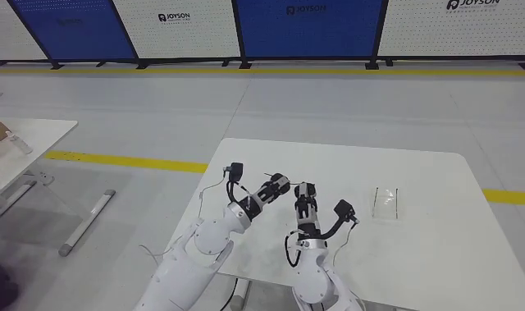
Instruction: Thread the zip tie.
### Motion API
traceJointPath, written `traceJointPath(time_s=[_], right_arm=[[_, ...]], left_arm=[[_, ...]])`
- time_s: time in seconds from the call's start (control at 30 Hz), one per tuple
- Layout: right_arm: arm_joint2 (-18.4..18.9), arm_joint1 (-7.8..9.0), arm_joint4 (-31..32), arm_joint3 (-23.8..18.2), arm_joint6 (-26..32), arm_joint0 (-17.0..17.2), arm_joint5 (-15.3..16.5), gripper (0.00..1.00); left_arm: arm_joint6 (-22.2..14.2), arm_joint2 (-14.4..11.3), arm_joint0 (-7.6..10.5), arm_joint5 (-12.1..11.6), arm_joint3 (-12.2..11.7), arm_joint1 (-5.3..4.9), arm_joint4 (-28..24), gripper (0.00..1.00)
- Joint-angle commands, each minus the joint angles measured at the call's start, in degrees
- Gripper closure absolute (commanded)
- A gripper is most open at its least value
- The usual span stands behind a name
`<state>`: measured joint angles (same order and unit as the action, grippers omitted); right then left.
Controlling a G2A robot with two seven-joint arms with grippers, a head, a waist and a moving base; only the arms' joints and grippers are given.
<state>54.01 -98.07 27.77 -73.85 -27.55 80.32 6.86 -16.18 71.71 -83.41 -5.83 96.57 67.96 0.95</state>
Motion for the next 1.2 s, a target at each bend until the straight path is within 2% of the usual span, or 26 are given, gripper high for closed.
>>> traceJointPath(time_s=[0.0,0.1,0.27,0.67,0.77,0.8,0.83,0.97,1.17], right_arm=[[0.07,0.0,0.02,-0.04,-0.24,0.03,0.02,1.0],[0.09,0.05,0.44,-0.2,-1.26,0.22,-0.07,1.0],[-0.17,0.22,0.85,-0.48,-2.59,0.59,0.33,0.8],[-0.47,0.44,1.79,-0.37,-4.41,1.1,0.66,0.67],[-0.01,0.68,2.21,-0.57,-5.71,1.91,0.95,0.52],[0.43,0.8,2.27,-0.75,-6.26,2.38,1.04,0.18],[0.89,0.92,2.35,-0.95,-6.65,2.9,1.14,0.0],[3.06,1.39,2.41,-1.79,-6.48,4.52,0.0,0.0],[3.19,1.41,2.42,-1.86,-6.42,4.6,-0.22,0.0]], left_arm=[[0.16,0.04,-0.04,-0.07,-0.08,-0.03,0.19,1.0],[0.55,0.08,-0.04,0.08,-0.28,-0.05,0.37,1.0],[0.52,-0.23,0.0,0.07,-0.5,-0.04,0.37,1.0],[2.07,-0.26,-0.18,0.08,-0.63,-0.03,0.11,1.0],[3.22,-0.05,-0.17,0.98,-0.55,0.1,-1.58,1.0],[3.34,0.0,-0.12,1.25,-0.48,0.13,-2.18,1.0],[3.46,0.07,-0.07,1.42,-0.44,0.15,-2.61,1.0],[3.27,0.13,-0.15,1.45,-0.16,0.18,-3.59,1.0],[3.21,0.13,-0.16,1.47,-0.12,0.17,-3.62,1.0]])
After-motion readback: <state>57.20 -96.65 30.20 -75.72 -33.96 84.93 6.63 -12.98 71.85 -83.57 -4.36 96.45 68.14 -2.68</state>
